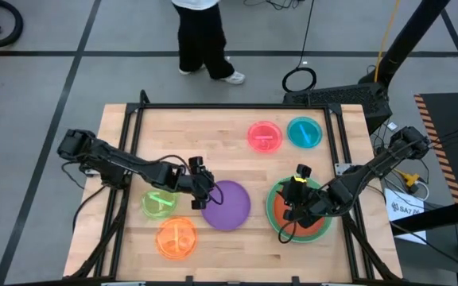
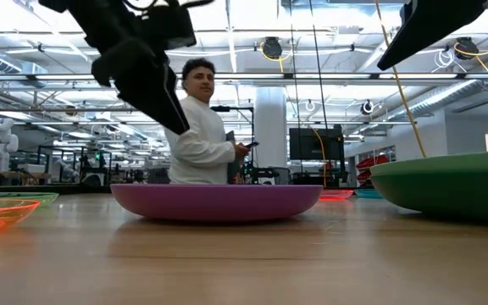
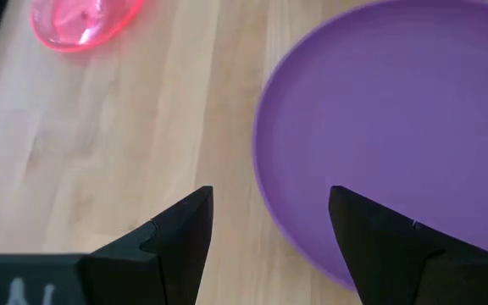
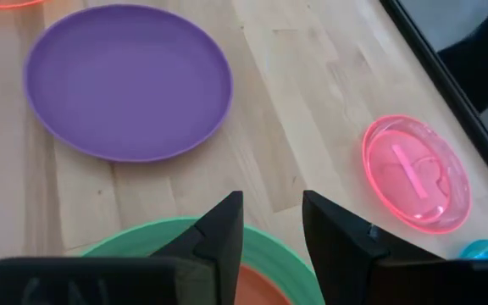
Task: Stack plastic plates
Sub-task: Stack the purple plate on top of the orange plate
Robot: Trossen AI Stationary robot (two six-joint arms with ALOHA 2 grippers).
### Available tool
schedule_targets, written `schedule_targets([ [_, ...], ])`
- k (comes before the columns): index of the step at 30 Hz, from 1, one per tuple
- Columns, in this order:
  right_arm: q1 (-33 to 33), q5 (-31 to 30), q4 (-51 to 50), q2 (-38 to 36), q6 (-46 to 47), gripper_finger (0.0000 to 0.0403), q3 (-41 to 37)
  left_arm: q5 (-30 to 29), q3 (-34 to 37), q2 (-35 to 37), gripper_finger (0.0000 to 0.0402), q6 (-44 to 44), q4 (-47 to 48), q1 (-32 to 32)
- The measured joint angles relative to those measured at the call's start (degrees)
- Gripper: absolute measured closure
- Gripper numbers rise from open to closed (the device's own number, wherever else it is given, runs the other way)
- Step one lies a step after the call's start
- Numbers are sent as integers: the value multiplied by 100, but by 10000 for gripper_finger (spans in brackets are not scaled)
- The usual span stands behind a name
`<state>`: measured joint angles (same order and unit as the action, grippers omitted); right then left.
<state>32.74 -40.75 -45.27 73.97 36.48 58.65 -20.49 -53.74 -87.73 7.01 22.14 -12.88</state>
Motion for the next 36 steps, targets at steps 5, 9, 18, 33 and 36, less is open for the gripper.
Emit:
schedule_targets([
  [5, -87, 0, 13, 0, -165, 284, 0, 2, 5, -287, 161, -3, -221, 0],
  [9, -95, 0, 17, -2, -253, 284, 0, 2, 4, -387, 161, -46, -447, 0],
  [18, -95, -2, 22, 0, -274, 284, 0, 2, 10, -393, 161, -40, -546, 0],
  [33, -95, -146, 50, 0, -272, 284, 0, 551, 1513, -391, 161, 403, -3206, 328],
  [36, -95, -146, 50, 0, -212, 284, 0, 551, 1659, -391, 161, 385, -3527, 389],
])
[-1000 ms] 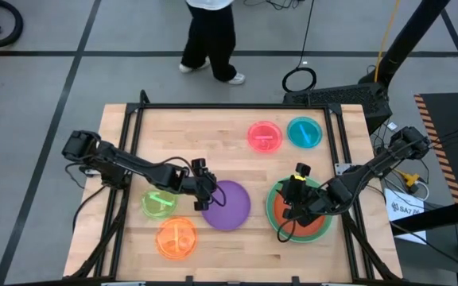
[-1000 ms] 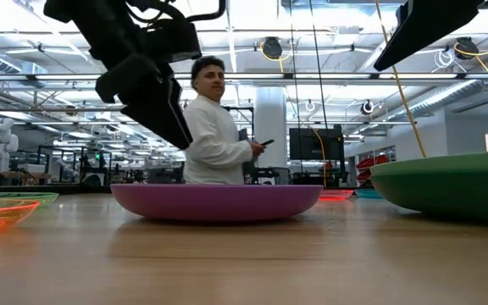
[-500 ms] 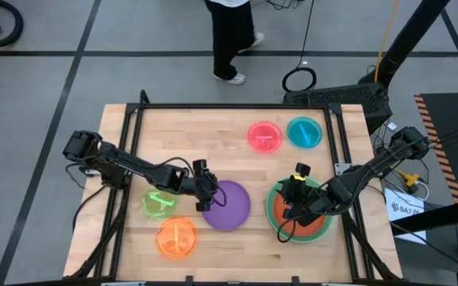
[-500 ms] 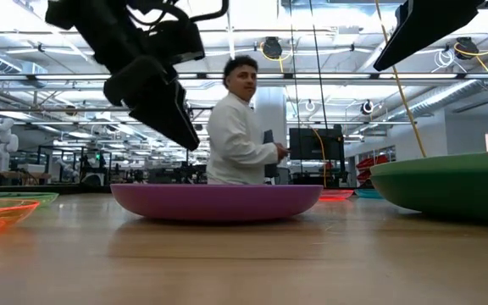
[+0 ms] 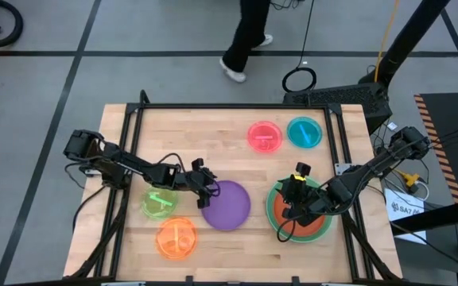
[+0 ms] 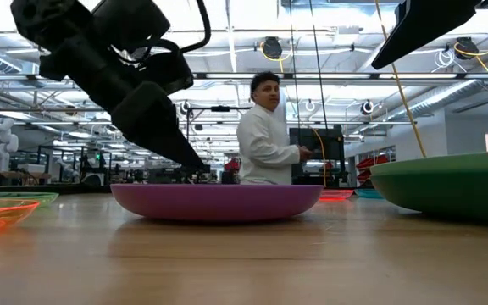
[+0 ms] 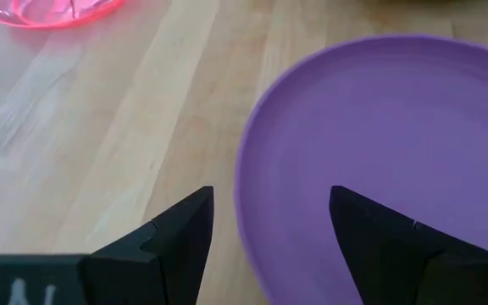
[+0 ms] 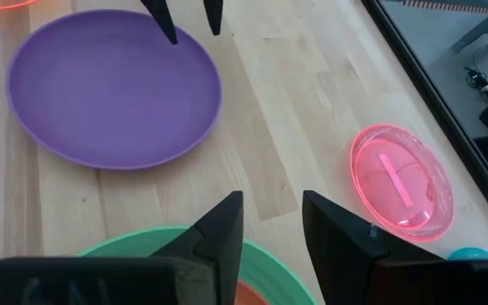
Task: Stack plastic plates
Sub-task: Stack the purple plate on top of the orange plate
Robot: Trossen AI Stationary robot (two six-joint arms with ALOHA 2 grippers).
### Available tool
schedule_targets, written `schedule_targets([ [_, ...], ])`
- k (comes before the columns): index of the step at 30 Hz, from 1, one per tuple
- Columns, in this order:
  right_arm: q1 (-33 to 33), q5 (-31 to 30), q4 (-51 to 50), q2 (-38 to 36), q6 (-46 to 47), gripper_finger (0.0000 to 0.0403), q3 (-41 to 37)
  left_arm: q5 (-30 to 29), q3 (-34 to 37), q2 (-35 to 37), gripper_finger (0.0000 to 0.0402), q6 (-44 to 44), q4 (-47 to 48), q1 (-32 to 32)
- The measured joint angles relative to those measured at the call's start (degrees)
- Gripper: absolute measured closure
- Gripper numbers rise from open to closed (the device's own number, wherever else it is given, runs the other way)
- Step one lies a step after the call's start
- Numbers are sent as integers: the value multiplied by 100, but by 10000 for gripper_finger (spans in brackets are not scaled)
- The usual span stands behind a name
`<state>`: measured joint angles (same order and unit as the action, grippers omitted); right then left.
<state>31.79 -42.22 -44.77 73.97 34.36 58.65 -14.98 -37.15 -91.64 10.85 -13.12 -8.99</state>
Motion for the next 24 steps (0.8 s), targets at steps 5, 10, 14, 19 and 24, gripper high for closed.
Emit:
schedule_targets([
  [5, 0, 0, 4, 0, 50, 284, -2, 0, 110, 0, 161, 25, -105, 50],
  [10, 0, -4, 25, 0, 51, 284, -2, -2, 138, -56, 161, 65, -157, 50],
  [14, 0, -20, 34, 0, 54, 284, -2, 37, 142, -333, 161, 137, -426, 46],
  [19, 0, -20, 44, 0, 93, 284, -4, 279, 137, -647, 161, 227, -805, 73],
  [24, 0, -10, 44, 0, 113, 284, -7, 302, 144, -665, 168, 269, -783, 105],
])
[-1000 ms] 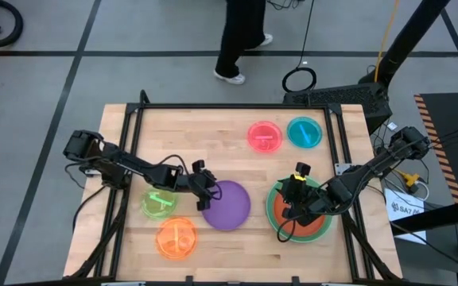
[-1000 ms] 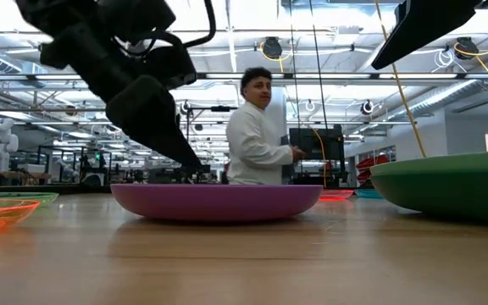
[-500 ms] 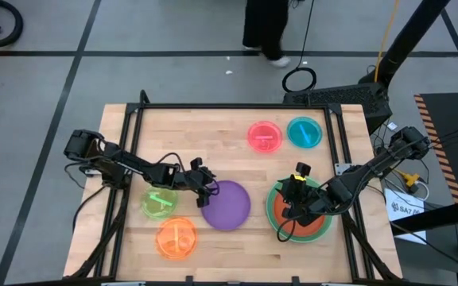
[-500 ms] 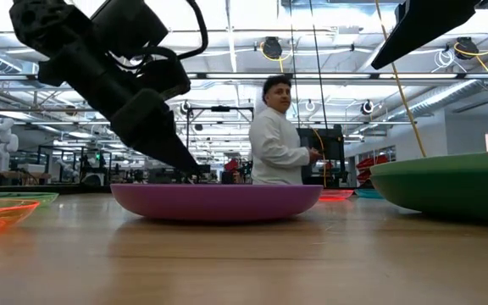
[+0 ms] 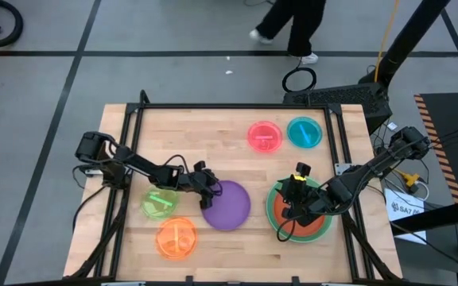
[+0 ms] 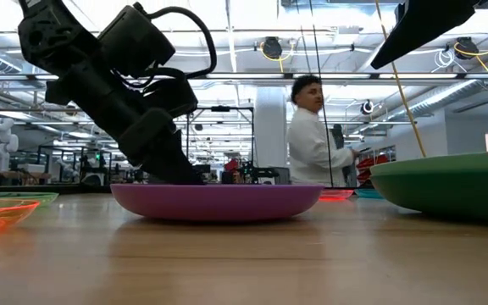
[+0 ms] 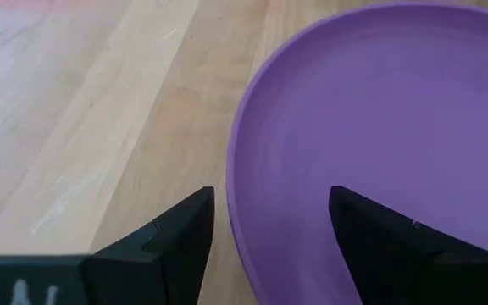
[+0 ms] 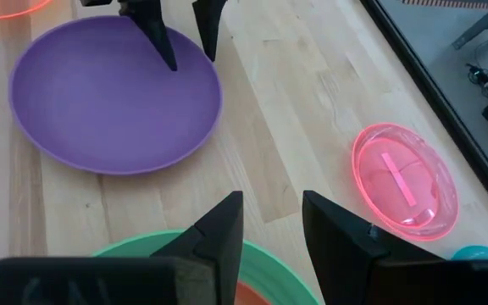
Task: Stack plastic plates
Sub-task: Stack the purple plate on top of the orange plate
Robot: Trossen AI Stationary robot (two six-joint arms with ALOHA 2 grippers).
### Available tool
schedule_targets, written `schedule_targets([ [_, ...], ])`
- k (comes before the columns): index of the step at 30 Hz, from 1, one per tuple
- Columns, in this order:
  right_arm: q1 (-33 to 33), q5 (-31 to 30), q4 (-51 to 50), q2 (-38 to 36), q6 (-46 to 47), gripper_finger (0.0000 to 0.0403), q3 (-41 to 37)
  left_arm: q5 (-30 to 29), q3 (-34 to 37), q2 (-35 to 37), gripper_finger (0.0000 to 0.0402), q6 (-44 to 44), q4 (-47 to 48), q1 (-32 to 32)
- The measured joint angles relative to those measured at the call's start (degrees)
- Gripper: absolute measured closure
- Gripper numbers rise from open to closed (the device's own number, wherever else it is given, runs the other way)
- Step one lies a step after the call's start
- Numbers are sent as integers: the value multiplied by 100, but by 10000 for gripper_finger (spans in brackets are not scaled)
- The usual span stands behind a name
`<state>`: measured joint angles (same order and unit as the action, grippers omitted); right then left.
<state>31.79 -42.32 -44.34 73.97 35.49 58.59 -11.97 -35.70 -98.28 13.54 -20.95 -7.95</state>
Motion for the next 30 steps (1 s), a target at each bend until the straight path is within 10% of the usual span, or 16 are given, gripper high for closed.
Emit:
schedule_targets([
  [21, 0, -6, 165, 0, 30, 284, 1, 8, -11, 11, 381, 183, -17, 0],
  [30, -163, 34, 859, 303, -30, 284, 2, -264, -13, 423, 391, -121, 27, -2],
])
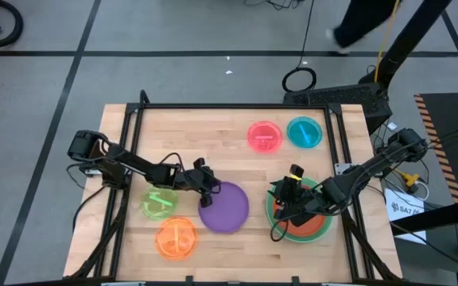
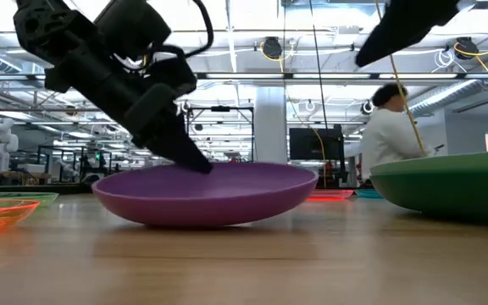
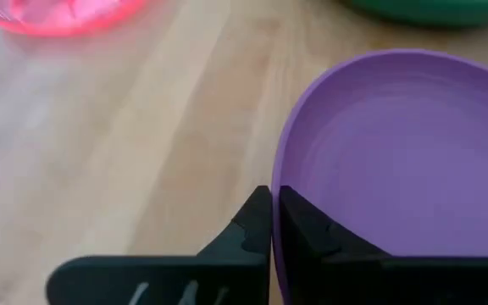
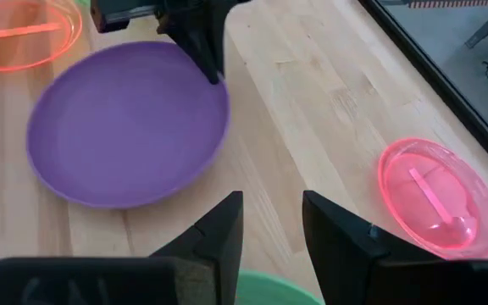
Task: Stack plastic plates
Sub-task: Stack the purple plate on top of the orange plate
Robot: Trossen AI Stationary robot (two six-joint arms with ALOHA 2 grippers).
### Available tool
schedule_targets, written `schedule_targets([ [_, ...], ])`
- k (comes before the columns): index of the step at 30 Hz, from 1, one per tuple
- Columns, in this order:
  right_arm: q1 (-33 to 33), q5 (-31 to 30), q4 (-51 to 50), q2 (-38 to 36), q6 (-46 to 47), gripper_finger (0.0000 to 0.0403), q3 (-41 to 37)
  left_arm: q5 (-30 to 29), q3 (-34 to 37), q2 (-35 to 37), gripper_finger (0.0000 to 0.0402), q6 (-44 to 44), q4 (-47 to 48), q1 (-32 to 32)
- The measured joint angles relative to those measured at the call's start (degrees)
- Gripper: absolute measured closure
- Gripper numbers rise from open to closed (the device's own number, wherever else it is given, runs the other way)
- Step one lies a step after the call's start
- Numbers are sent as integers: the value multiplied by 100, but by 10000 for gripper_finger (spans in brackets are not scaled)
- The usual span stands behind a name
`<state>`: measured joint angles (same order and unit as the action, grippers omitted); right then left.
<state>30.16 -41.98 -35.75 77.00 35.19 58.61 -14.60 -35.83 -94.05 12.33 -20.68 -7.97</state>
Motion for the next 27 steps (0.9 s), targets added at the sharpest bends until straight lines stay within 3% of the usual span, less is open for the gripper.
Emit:
schedule_targets([
  [4, -178, 108, 456, 333, -141, 284, 0, -206, 2, 224, 391, -301, 21, 0],
  [11, -690, 1046, 1788, 863, -630, 284, 0, -221, -164, 386, 391, -753, 12, -24],
  [14, -923, 1089, 2194, 1029, -692, 284, 0, -221, -323, 384, 391, -918, 20, -75],
  [22, -1430, 1700, 2403, 1236, -697, 284, 0, -261, -664, 384, 391, -1164, 183, -223],
  [27, -1628, 2002, 2480, 1337, -633, 284, 2, -627, -887, 384, 391, -1151, 353, -229],
])
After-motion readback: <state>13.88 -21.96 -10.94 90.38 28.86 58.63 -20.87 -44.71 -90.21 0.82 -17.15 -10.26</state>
